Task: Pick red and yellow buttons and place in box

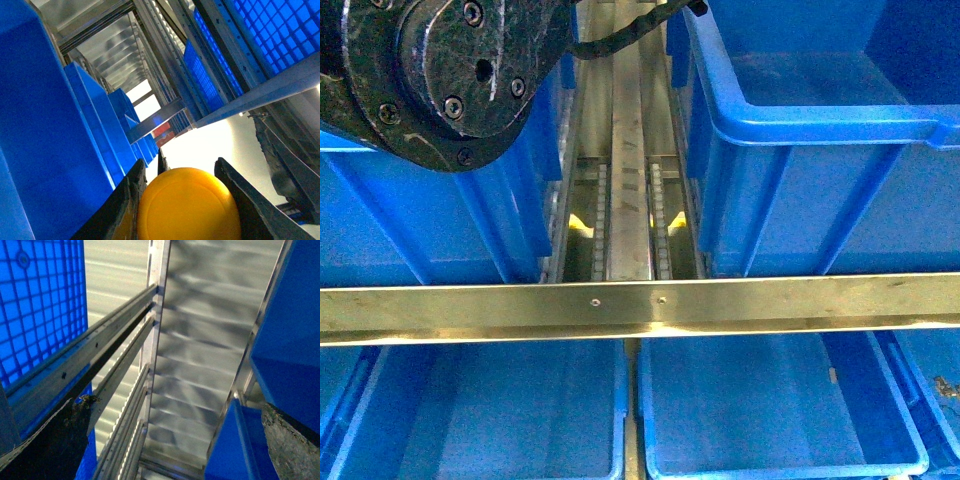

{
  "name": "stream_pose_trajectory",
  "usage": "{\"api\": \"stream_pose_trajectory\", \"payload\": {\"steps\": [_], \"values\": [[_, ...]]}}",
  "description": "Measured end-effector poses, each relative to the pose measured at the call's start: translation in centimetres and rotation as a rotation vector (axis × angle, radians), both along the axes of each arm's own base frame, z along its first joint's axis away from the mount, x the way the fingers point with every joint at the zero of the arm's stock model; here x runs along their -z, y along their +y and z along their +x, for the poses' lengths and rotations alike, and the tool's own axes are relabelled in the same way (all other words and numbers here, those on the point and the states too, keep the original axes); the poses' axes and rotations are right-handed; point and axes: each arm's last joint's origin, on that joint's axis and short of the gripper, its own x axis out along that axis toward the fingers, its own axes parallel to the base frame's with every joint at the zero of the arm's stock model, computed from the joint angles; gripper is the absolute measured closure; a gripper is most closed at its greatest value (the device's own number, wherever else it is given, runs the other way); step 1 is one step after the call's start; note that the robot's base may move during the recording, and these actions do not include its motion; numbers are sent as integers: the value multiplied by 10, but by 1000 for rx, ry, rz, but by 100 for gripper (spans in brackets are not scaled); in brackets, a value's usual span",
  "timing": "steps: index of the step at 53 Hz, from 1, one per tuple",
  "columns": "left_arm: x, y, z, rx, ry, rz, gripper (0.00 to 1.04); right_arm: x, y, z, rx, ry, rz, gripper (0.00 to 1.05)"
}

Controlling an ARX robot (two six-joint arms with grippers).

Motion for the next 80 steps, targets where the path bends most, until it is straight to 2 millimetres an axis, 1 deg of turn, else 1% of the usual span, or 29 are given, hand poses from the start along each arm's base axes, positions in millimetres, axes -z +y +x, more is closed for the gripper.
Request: {"api": "stream_pose_trajectory", "payload": {"steps": [9, 16, 20, 28, 48, 58, 60, 63, 65, 67, 70, 77, 80], "values": [[-3, -1, 1, 3, -7, -11, 72, 13, 24, 0, -58, 36, -19, 6], [-4, -1, 1, 6, -7, -13, 72, 19, 33, 1, -77, 56, -31, 6], [-4, -1, 1, 6, -7, -13, 72, 20, 34, 1, -78, 55, -43, 6], [-3, -1, 1, 0, -5, -16, 72, 14, 35, 2, -68, 35, -56, 6], [7, 4, 6, -31, 33, -5, 72, 10, 32, 4, -46, 32, -70, 7], [7, 3, 6, -31, 42, -5, 72, 12, 28, 6, -31, 52, -77, 37], [6, 2, 5, -29, 42, -6, 72, 12, 28, 6, -29, 55, -78, 41], [6, 1, 5, -29, 45, -6, 72, 14, 26, 7, -20, 66, -83, 52], [5, 0, 5, -27, 45, -7, 72, 14, 26, 7, -17, 70, -85, 56], [4, 0, 5, -27, 48, -8, 72, 14, 25, 7, -13, 73, -89, 62], [4, -2, 5, -25, 53, -8, 72, 14, 24, 7, -7, 75, -92, 66], [3, -7, 5, -26, 70, -8, 72, 14, 18, 5, 10, 82, -97, 66], [4, -8, 4, -31, 59, 1, 62, 14, 16, 5, 11, 81, -102, 66]]}}
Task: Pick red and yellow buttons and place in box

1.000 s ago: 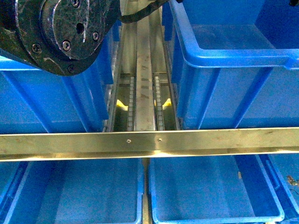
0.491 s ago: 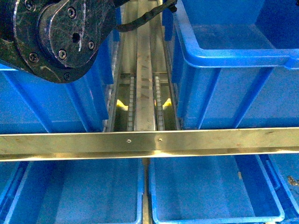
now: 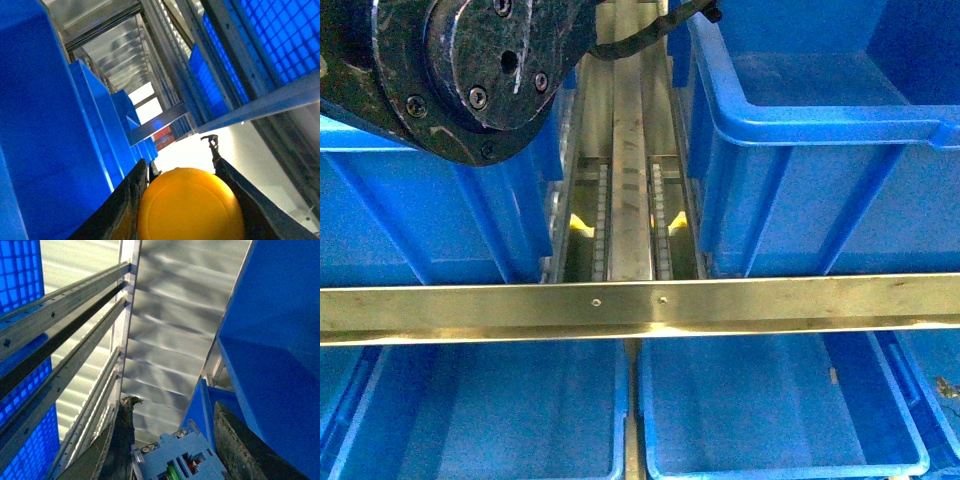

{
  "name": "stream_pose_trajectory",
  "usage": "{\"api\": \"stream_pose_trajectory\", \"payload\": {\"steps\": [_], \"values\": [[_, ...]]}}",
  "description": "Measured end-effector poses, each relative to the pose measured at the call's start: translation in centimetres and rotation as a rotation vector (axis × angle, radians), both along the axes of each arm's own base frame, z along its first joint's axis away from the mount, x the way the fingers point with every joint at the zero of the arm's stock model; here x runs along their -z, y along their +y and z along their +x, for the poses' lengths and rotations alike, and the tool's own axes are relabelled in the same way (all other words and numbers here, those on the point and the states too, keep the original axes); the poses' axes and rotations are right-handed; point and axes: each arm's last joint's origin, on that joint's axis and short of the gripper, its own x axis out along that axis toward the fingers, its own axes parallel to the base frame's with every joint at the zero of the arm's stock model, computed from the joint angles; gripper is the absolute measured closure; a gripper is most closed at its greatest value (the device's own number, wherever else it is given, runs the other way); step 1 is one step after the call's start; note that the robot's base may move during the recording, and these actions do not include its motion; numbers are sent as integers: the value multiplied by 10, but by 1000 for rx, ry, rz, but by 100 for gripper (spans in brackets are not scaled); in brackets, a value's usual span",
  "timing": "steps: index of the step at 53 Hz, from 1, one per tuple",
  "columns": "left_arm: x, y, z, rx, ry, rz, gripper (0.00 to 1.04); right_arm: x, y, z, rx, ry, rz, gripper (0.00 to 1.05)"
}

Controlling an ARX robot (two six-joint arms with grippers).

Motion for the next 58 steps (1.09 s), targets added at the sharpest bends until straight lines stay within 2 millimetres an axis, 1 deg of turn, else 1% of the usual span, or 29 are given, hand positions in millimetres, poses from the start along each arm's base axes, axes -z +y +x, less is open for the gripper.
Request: {"api": "stream_pose_trajectory", "payload": {"steps": [1, 3, 7, 11, 12, 18, 20, 22, 26, 29, 34, 35, 40, 42, 43, 46, 47, 49, 51, 54, 55, 58], "values": [[0, 0, 0, -1, -1, 0, 60, -1, -1, 0, 7, -4, -4, 67], [0, 0, 0, -8, -5, 6, 53, -2, -3, -1, 10, -8, -8, 67], [0, 0, 0, -18, -12, 10, 42, -3, -6, -1, 22, -12, -8, 67], [1, 1, 2, -40, -13, 17, 28, -3, -11, -2, 38, -13, -8, 67], [1, 1, 2, -41, -14, 20, 26, -3, -13, -2, 40, -14, -8, 67], [0, 7, 0, -71, -14, 51, 7, 1, -21, -1, 69, -2, -19, 67], [-2, 9, -2, -83, -13, 63, 6, 3, -25, 0, 88, 7, -37, 67], [-5, 12, -4, -97, -16, 74, 8, 5, -29, 1, 101, 15, -49, 67], [-17, 22, -11, -130, -36, 107, 8, 8, -39, 4, 141, 37, -99, 67], [-27, 33, -18, -148, -62, 128, 8, 10, -45, 6, 160, 46, -129, 67], [-43, 57, -32, -188, -104, 168, 8, 12, -57, 9, 200, 69, -187, 67], [-47, 66, -38, -204, -118, 185, 8, 12, -59, 10, 208, 73, -200, 67], [-58, 93, -57, -251, -158, 245, 8, 12, -66, 13, 239, 92, -251, 67], [-62, 106, -67, -272, -181, 263, 8, 10, -68, 14, 243, 94, -265, 67], [-63, 110, -69, -275, -184, 265, 8, 9, -68, 14, 245, 95, -272, 67], [-69, 129, -86, -299, -207, 282, 8, 6, -68, 16, 249, 95, -297, 67], [-70, 132, -89, -302, -212, 286, 8, 5, -68, 16, 252, 95, -311, 67], [-73, 144, -102, -319, -228, 305, 8, 2, -67, 16, 254, 94, -332, 67], [-73, 153, -112, -329, -237, 323, 8, 0, -66, 16, 252, 91, -344, 68], [-71, 168, -133, -349, -247, 354, 8, -4, -63, 15, 255, 86, -378, 68], [-71, 171, -136, -349, -251, 361, 8, -5, -62, 14, 255, 84, -382, 68], [-64, 184, -155, -364, -246, 395, 8, -9, -57, 12, 253, 77, -404, 68]]}}
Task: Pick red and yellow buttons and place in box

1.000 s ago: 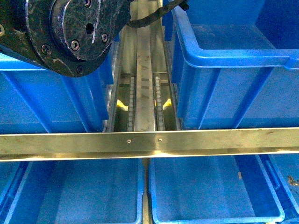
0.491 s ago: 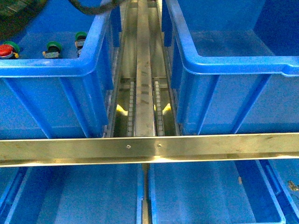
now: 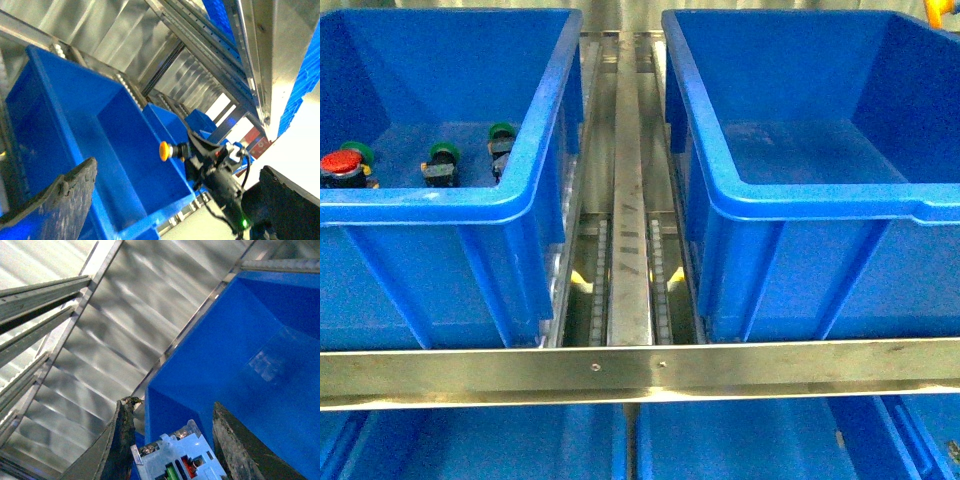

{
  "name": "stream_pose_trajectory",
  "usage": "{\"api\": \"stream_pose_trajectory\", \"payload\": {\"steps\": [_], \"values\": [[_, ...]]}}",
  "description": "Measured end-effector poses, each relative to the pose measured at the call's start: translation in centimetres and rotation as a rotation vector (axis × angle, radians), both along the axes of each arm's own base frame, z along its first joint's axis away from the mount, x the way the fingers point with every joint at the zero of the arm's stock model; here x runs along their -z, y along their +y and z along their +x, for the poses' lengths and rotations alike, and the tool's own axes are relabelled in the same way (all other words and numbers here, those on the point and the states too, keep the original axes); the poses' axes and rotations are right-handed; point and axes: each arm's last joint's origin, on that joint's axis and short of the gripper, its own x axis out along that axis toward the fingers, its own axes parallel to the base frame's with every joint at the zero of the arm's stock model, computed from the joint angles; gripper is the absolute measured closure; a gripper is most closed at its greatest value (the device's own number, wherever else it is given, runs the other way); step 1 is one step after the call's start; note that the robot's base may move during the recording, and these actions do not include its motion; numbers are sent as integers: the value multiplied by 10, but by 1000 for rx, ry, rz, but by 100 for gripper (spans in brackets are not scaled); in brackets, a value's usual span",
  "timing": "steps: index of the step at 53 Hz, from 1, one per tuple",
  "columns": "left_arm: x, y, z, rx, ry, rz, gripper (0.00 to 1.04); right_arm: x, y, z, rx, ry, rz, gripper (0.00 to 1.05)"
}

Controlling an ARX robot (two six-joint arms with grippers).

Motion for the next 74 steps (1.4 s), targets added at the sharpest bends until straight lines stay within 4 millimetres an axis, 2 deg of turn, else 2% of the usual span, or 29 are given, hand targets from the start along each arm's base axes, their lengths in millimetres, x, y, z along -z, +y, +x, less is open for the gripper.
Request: {"api": "stream_pose_trajectory", "payload": {"steps": [9, 11, 12, 14, 15, 17, 18, 25, 35, 54, 64, 65, 74], "values": [[25, 30, -48, -64, 18, 50, 8, -7, 10, -8, 15, -8, -37, 68], [28, 35, -60, -284, 38, 72, 15, -8, 11, -9, 20, -8, -40, 68], [28, 36, -62, -313, 32, 89, 16, -9, 12, -10, 24, -10, -41, 68], [38, 43, -79, -551, 60, 177, 25, -11, 16, -13, 28, -12, -50, 68], [51, 46, -91, -686, 82, 280, 31, -11, 17, -14, 29, -13, -54, 68], [64, 49, -98, -765, 102, 348, 36, -12, 20, -16, 33, -14, -63, 68], [77, 51, -106, -828, 99, 416, 42, -13, 21, -17, 42, -13, -69, 68], [122, 52, -111, -865, 62, 560, 72, -15, 31, -26, 56, -10, -114, 68], [129, 52, -112, -869, 41, 581, 103, -9, 37, -31, 92, 19, -165, 68], [139, 52, -112, -869, 39, 591, 102, -6, 59, -42, 106, 45, -237, 68], [149, 52, -112, -870, 32, 590, 102, -12, 70, -43, 185, 58, -281, 68], [149, 52, -112, -870, 32, 588, 101, -14, 71, -42, 202, 60, -282, 68], [148, 52, -113, -873, 28, 587, 60, -18, 79, -35, 343, 95, -294, 68]]}}
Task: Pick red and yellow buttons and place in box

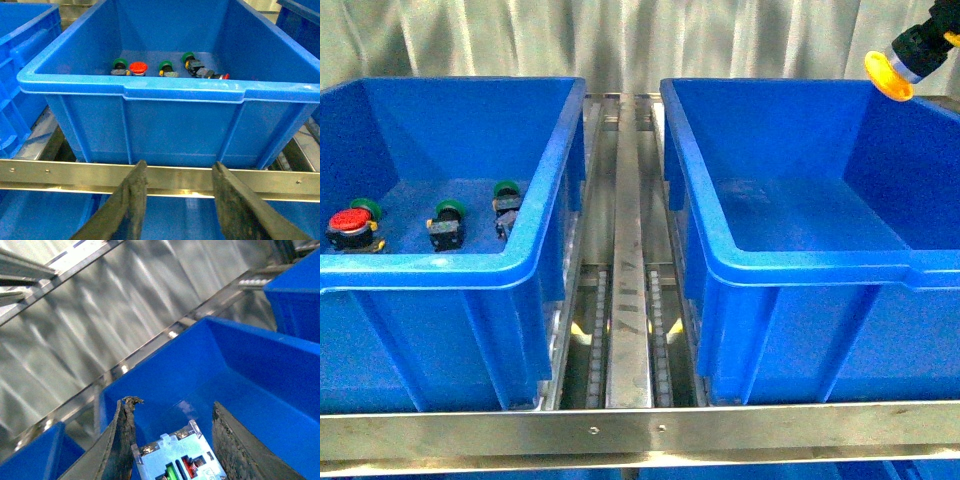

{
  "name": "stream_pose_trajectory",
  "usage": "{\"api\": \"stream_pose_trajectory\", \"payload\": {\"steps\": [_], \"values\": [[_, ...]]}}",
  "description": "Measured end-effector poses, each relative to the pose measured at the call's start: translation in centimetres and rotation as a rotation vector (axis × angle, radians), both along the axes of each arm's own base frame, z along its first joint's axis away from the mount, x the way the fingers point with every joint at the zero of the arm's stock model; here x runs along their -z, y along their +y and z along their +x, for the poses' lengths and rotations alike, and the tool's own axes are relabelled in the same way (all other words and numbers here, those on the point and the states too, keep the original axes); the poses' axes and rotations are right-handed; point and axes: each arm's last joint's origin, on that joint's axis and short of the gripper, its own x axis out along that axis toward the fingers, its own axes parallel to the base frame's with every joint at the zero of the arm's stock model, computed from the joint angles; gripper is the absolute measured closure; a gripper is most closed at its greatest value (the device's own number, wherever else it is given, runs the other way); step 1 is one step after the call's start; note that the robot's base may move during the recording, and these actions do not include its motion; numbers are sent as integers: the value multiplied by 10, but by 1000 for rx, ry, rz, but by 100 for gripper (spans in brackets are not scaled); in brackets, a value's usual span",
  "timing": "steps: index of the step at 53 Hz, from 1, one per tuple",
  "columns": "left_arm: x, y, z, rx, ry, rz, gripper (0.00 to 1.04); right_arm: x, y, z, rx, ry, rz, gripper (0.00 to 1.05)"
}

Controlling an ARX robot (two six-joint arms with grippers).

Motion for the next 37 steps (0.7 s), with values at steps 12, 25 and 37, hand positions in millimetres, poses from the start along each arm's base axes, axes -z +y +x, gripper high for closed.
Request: {"api": "stream_pose_trajectory", "payload": {"steps": [12, 25, 37], "values": [[0, 0, 0, 0, 0, 0, 18, 8, 31, -9, -9, -4, 19, 68], [0, 0, 0, 0, 0, 2, 8, 16, 34, -5, -66, 32, -23, 68], [0, 0, 0, 0, 0, 2, 8, 9, 5, 3, -101, 16, -35, 68]]}}
